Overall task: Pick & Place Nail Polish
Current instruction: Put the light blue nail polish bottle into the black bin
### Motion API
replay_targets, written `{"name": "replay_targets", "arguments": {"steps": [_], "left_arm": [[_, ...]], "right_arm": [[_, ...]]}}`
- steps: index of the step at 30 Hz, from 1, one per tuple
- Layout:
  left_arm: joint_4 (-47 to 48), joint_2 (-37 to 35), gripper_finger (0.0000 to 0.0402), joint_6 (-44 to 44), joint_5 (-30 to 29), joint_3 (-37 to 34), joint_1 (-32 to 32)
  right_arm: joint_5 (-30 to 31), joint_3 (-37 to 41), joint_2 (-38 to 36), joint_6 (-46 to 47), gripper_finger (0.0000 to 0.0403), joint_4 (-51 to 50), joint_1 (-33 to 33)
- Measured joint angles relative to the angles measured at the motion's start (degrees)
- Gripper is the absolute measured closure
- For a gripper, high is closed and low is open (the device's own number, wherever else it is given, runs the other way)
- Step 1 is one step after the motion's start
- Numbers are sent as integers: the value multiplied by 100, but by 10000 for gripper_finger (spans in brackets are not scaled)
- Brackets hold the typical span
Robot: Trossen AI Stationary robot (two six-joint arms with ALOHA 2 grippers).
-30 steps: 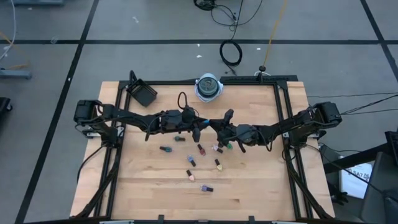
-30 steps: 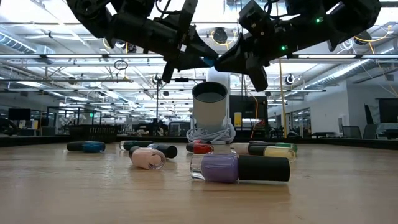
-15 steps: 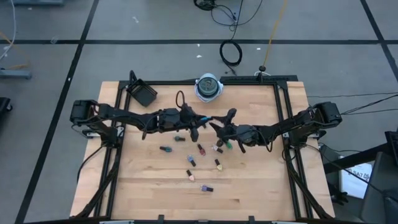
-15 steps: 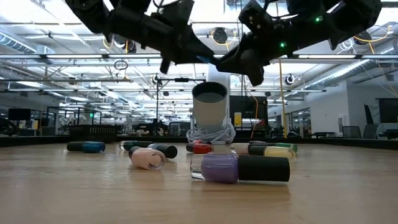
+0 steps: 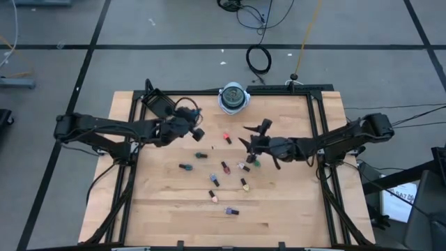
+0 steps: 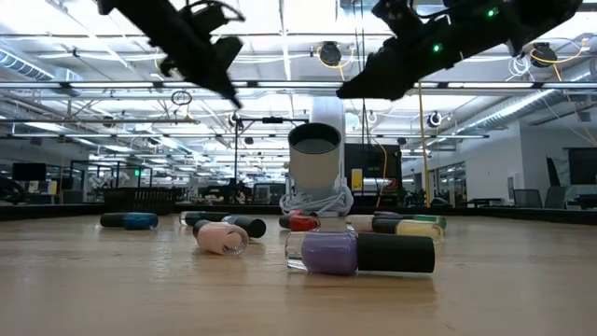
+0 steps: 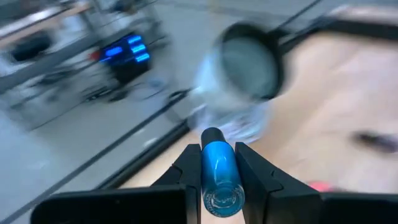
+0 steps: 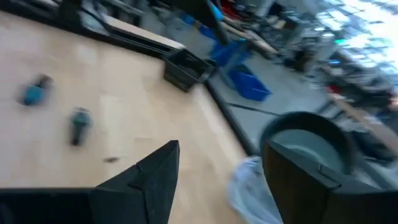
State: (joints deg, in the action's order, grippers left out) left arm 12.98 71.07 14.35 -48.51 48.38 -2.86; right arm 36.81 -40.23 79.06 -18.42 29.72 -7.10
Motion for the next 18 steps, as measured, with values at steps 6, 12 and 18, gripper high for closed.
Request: {"name": "replay_targets", "arguments": {"steps": [6, 12, 18], "left_arm": [[1516, -37, 351, 1037, -580, -4, -291], [2903, -27, 351, 2118, -817, -36, -939], [2901, 0, 351, 2540, -574, -597, -1837]], "right_arm": [[-546, 452, -509, 271, 196, 233, 162], [-546, 891, -853, 429, 198, 536, 382], [-544, 1016, -982, 451, 199, 606, 442]]}}
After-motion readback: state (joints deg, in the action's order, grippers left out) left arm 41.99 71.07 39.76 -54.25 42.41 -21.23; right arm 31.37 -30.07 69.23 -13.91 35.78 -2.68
